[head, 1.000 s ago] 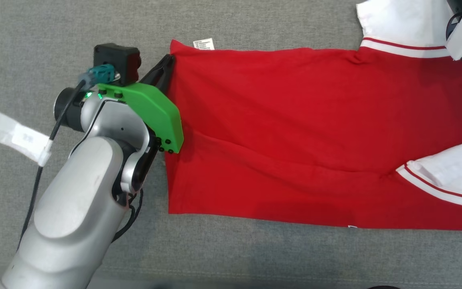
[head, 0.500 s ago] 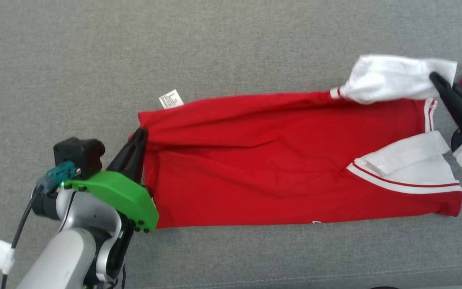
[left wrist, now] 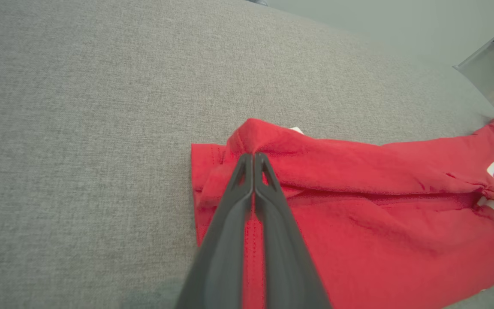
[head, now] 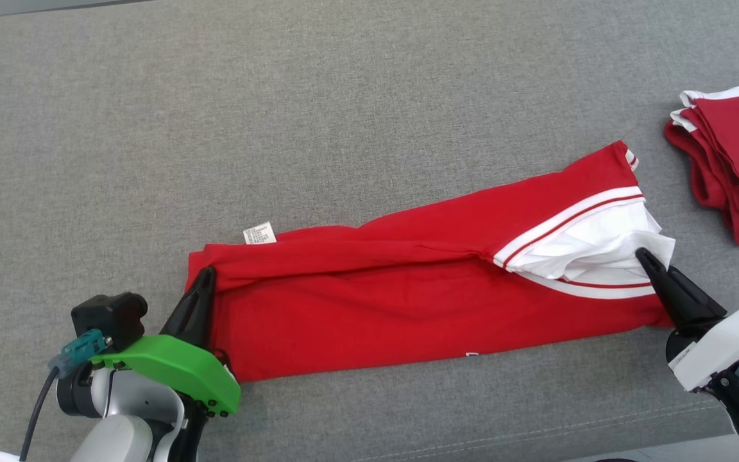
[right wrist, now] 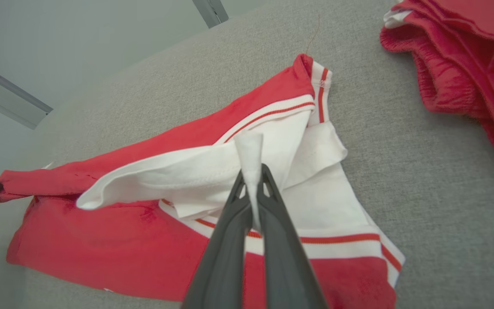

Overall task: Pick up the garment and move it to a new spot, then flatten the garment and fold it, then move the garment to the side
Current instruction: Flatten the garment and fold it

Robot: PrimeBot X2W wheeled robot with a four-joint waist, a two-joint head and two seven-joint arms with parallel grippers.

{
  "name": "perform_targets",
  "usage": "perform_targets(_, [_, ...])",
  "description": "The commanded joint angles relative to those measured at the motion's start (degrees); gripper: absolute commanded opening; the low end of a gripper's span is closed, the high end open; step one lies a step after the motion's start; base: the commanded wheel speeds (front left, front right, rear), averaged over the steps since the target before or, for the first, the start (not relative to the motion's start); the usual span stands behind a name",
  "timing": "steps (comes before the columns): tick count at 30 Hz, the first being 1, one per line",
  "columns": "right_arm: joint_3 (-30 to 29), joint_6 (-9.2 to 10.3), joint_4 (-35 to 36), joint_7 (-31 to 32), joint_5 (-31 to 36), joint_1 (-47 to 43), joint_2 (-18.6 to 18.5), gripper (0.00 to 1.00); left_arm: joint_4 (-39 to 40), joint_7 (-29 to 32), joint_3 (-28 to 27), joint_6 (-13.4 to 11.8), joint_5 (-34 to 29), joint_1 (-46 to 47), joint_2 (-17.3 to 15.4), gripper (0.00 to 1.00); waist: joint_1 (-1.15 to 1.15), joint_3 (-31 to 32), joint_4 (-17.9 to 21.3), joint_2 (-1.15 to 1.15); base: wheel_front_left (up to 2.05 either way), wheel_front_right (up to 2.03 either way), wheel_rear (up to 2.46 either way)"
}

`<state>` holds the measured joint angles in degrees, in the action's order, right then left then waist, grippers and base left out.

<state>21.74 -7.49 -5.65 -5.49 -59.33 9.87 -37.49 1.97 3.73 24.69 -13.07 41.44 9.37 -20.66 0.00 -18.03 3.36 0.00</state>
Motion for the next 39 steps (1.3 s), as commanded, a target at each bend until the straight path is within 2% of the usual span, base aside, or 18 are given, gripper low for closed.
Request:
perform_targets(1, [-0.14, 0.0, -0.1, 0.23, 0.46, -0.41, 0.22, 0.0, -0.26, -0.5, -0.33, 0.21, 0.3, -0.76, -0.06, 0.0, 0.0, 0.18, 0.2, 0.0, 0.0, 0.0, 0.0])
perform_targets(7, [0.08, 0.01, -2.09, 2.42, 6.04, 0.88, 1.74, 0.0, -3.67, -3.11, -0.56, 1.79, 1.09, -2.16, 0.46, 0.0, 0.0, 0.68, 0.65, 0.0, 0.0, 0.0, 0.0])
perform_targets(8, [0.2, 0.01, -3.02, 2.91, 7.36, 1.27, 1.85, 0.27, -4.2, -3.02, -0.16, 2.14, 1.02, -2.46, 0.33, 0.0, 0.0, 0.72, 0.7, 0.0, 0.0, 0.0, 0.0])
perform_targets(9, [0.53, 0.01, -4.07, 3.44, 9.4, 1.53, 1.56, 0.85, -4.86, -2.86, 0.34, 2.22, 0.69, -2.77, 0.14, 0.07, 0.0, 0.79, 0.65, 0.0, 0.0, 0.0, 0.0])
perform_targets(10, [0.89, 0.01, -5.0, 4.27, 10.87, 1.67, 1.26, 1.0, -5.41, -3.3, 0.81, 2.49, -0.29, -2.83, -0.25, 0.29, 0.0, 0.91, 0.47, 0.0, 0.0, 0.0, 0.0])
perform_targets(11, [0.7, 0.01, -5.42, 4.95, 11.53, 1.8, 1.28, 1.0, -5.89, -4.25, 1.33, 2.57, -1.64, -2.7, -0.64, 0.47, 0.0, 1.0, 0.22, 0.0, 0.0, 0.0, 0.0])
perform_targets(12, [-0.04, 0.01, -5.44, 5.45, 11.64, 1.92, 1.29, 1.0, -6.55, -5.22, 1.92, 2.63, -2.47, -2.74, -0.76, 0.84, 0.0, 1.08, -0.06, 0.0, 0.0, 0.0, 0.0])
perform_targets(13, [-1.23, 0.01, -5.21, 6.06, 11.05, 1.84, 1.19, 1.0, -7.33, -6.07, 2.36, 2.24, -3.29, -3.26, -0.67, 1.0, 0.0, 1.19, -0.24, 0.0, 0.0, 0.0, 0.0])
perform_targets(15, [-3.63, 0.01, -3.62, 7.86, 10.15, 1.09, -0.22, 1.0, -8.11, -8.07, 2.77, 1.23, -5.29, -4.2, -1.06, 1.0, 0.0, 1.31, -0.44, 0.0, 0.0, 0.0, 0.0])
perform_targets(17, [-6.34, 0.01, -1.42, 10.26, 8.88, 0.24, -1.55, 1.0, -8.6, -10.18, 2.21, -0.94, -7.32, -5.34, -1.79, 1.0, 0.0, 1.22, -0.57, 0.0, 0.0, 0.0, 0.0])
perform_targets(18, [-7.57, 0.0, -0.16, 11.68, 8.17, 0.02, -2.16, 1.0, -8.47, -11.41, 1.65, -2.4, -8.22, -5.76, -1.99, 1.0, 0.0, 1.1, -0.61, 0.0, 0.0, 0.0, 0.0])
perform_targets(19, [-9.9, 0.01, 1.44, 14.6, 7.2, 0.42, -3.13, 1.0, -7.41, -14.4, 0.25, -5.67, -10.17, -6.68, -2.25, 1.0, 0.0, 0.69, -0.63, 0.0, 0.0, 0.0, 0.0])
perform_targets(20, [-10.69, 0.01, 1.78, 16.03, 7.26, 0.96, -3.55, 1.0, -6.8, -15.43, -0.37, -7.12, -11.32, -7.13, -2.5, 1.0, 0.0, 0.44, -0.72, 0.0, 0.0, 0.0, 0.0])
perform_targets(23, [-11.4, 0.0, 0.52, 20.33, 8.86, 3.11, -3.06, 1.0, -4.18, -17.67, -2.18, -10.69, -14.23, -7.16, -2.22, 1.0, 0.0, -0.29, -1.48, 0.0, 0.0, 0.0, 0.0])
perform_targets(26, [-10.49, 0.01, -2.91, 24.07, 9.6, 6.38, -0.85, 1.0, -1.63, -18.55, -3.16, -12.55, -16.99, -5.72, -1.42, 1.0, 0.0, -1.26, -2.46, 0.0, 0.0, 0.0, 0.0])
perform_targets(29, [-8.92, 0.01, -7.86, 26.7, 10.43, 9.79, 1.37, 1.0, 0.6, -18.93, -3.35, -13.26, -19.39, -4.82, -0.16, 1.0, 0.0, -1.89, -3.67, 0.0, 0.0, 0.0, 0.0])
perform_targets(33, [-7.36, 0.01, -13.8, 27.99, 12.08, 11.97, 2.51, 1.0, 3.05, -18.92, -3.83, -12.34, -21.57, -4.53, 1.98, 1.0, 0.0, -2.25, -5.77, 0.0, 0.0, 0.0, 0.0])
perform_targets(39, [-3.2, -0.1, -18.41, 31.44, 7.71, 11.4, 4.74, 1.0, 2.32, -18.92, -3.93, -8.65, -21.32, -6.34, 4.24, 1.0, 0.0, -1.7, -7.63, 0.0, 0.0, 0.0, 0.0])
